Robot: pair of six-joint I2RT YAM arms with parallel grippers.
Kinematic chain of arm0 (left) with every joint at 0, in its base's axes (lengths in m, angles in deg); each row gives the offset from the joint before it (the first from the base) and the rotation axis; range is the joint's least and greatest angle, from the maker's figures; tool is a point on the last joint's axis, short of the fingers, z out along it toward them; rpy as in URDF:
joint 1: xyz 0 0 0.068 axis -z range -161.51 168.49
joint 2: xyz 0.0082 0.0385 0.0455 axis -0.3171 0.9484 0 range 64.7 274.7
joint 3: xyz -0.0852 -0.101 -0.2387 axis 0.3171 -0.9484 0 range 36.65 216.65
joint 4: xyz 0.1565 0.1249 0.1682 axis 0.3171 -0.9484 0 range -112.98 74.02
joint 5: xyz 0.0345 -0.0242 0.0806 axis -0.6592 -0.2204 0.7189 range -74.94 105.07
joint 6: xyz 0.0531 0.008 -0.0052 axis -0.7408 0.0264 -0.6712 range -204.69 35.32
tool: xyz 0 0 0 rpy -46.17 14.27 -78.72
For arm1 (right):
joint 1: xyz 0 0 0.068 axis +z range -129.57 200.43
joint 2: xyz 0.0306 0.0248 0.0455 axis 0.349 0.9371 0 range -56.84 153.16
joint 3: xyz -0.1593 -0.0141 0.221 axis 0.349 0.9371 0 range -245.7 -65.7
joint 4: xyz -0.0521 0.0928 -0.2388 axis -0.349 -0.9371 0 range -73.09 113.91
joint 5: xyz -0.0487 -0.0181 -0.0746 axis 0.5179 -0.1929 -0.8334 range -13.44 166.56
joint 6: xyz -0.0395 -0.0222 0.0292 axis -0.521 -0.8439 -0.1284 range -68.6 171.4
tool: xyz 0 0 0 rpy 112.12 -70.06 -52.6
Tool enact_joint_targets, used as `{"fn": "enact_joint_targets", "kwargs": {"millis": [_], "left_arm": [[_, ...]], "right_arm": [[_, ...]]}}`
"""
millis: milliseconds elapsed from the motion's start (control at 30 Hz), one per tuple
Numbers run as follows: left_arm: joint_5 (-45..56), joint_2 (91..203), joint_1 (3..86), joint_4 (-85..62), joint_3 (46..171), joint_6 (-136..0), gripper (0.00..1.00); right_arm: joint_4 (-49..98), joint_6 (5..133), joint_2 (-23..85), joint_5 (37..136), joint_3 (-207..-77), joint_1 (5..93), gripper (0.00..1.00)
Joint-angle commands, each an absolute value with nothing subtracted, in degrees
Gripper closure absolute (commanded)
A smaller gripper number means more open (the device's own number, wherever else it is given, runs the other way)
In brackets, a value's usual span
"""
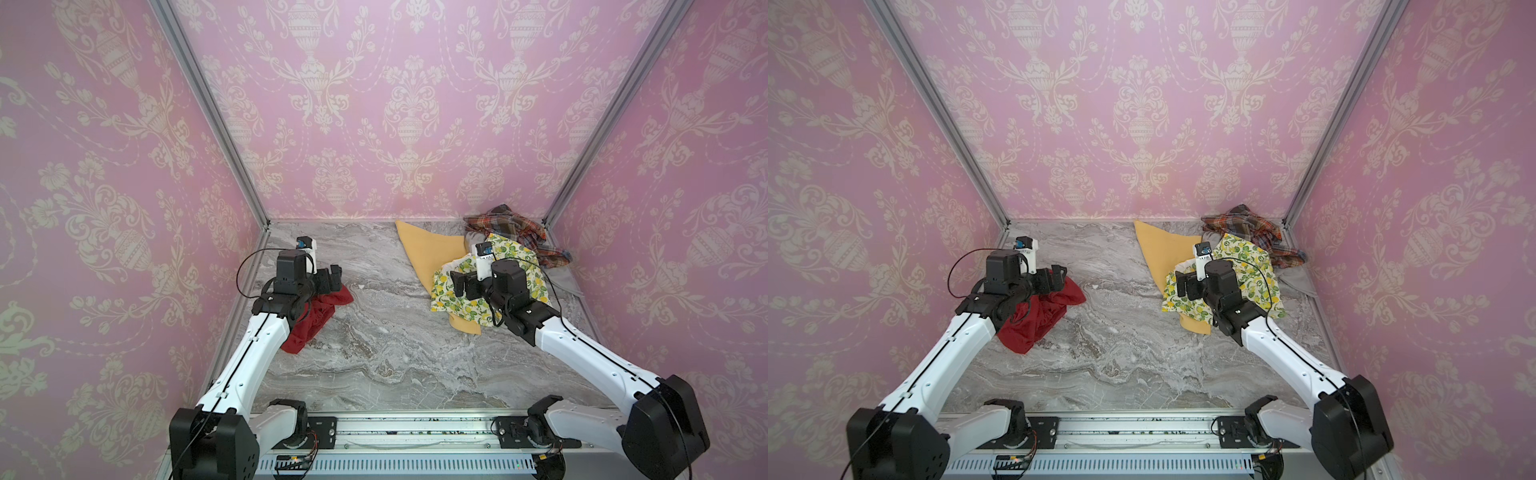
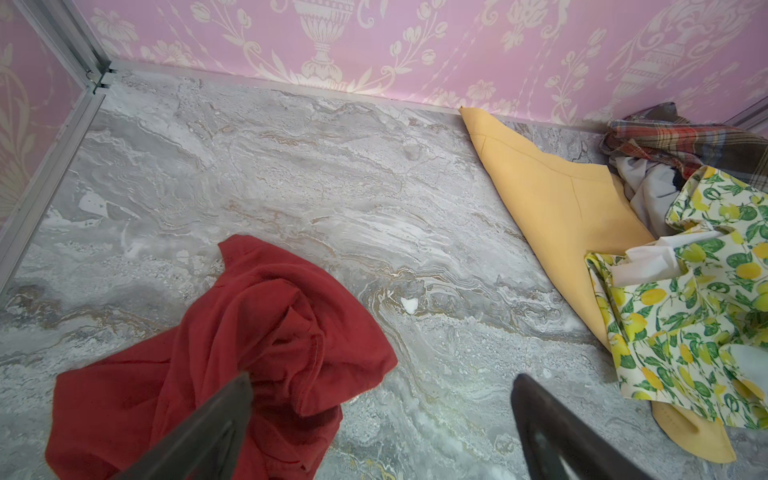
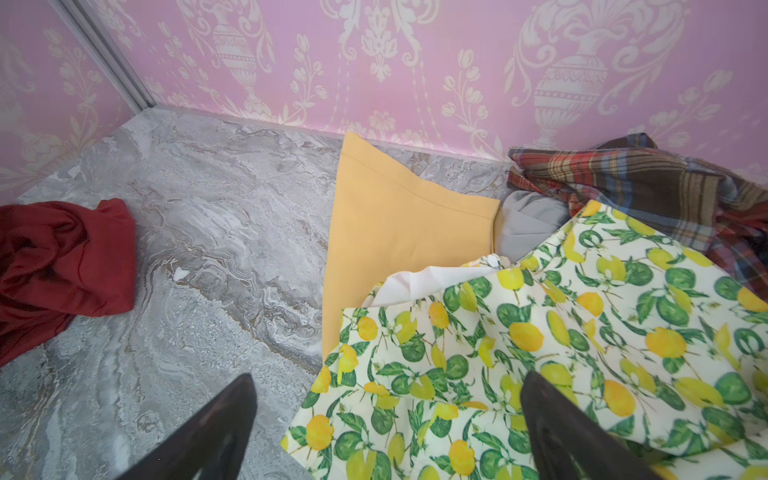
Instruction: Pick out a specific cloth from the pile
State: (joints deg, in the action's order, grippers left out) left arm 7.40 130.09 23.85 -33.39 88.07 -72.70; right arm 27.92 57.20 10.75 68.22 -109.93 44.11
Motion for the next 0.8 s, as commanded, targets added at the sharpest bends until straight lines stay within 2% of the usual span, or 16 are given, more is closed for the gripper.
{"fn": "enact_joint_targets", "kwargs": {"millis": [0, 200, 400, 567, 767], "left_arm": [[5.92, 130.13, 24.37, -34.52, 86.78, -73.58, 0.01], [4.97, 132.32, 24.38, -36.34, 83.85, -69.81, 0.01], [4.75, 139.97, 23.96, -36.76, 83.69, -65.66, 0.00], [3.27, 145.34, 19.08, -37.68, 83.97, -61.06, 0.01], [3.46, 144.36, 14.80, -34.58, 84.19, -60.27, 0.01]], "right_arm": [[30.05, 58.49, 8.25, 65.17, -108.45, 43.32, 0.00], [30.94, 62.65, 6.97, 68.14, -105.43, 38.64, 0.00], [31.38, 65.53, 8.04, 69.44, -105.05, 36.04, 0.00], [31.21, 65.99, 7.08, 70.08, -104.35, 33.72, 0.00], [32.29, 65.35, 7.26, 70.36, -102.94, 30.01, 0.00]]}}
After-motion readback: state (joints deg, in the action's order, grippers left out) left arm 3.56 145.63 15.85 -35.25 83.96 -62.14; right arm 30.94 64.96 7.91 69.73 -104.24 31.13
